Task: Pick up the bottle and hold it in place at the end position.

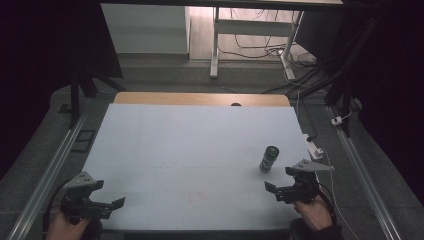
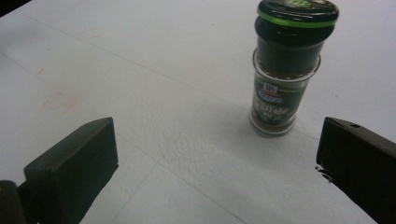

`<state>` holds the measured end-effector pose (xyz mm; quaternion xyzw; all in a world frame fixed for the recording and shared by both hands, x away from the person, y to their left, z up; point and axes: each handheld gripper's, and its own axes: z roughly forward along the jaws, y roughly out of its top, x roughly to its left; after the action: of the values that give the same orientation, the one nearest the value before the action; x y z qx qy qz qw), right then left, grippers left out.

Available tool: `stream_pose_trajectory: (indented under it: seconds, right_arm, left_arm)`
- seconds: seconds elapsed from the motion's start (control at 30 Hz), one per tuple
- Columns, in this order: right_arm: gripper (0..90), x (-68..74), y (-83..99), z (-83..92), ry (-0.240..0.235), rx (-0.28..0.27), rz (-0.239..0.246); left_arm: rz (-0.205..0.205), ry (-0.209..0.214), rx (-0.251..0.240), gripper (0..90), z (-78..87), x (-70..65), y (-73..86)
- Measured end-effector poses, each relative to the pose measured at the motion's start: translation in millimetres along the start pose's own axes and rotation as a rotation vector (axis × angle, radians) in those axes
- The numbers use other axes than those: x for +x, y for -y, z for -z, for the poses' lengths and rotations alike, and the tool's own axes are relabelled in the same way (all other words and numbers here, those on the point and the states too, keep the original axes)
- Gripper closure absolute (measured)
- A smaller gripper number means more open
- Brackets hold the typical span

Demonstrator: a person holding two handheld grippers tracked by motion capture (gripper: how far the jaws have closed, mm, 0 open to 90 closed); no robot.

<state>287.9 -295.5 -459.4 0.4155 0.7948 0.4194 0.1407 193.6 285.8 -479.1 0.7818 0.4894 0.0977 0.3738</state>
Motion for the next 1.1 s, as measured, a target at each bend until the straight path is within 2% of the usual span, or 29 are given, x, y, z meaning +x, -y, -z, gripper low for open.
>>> stream_pose_trajectory:
  seconds: [0.2, 0.3, 0.67, 1.1]
  right_arm:
    - [0.0, -8.2, -3.5, -6.4, 0.040, 0.017, 0.016]
    - [0.0, -10.4, -4.3, -10.6, 0.039, 0.034, 0.005]
    - [0.0, -22.2, -10.3, -24.6, 0.048, 0.031, 0.011]
    - [0.0, -39.9, -14.6, -45.5, 0.047, 0.064, 0.058]
  left_arm:
    - [0.002, 0.000, 0.001, 0.0, -0.2, 0.1, -0.2]
    - [0.002, -0.001, 0.004, 0.0, -0.5, 0.1, -0.3]
    - [0.002, 0.000, 0.006, 0.0, -0.8, 0.2, -0.6]
    - [0.002, 0.001, 0.012, 0.0, -1.6, -0.2, -1.0]
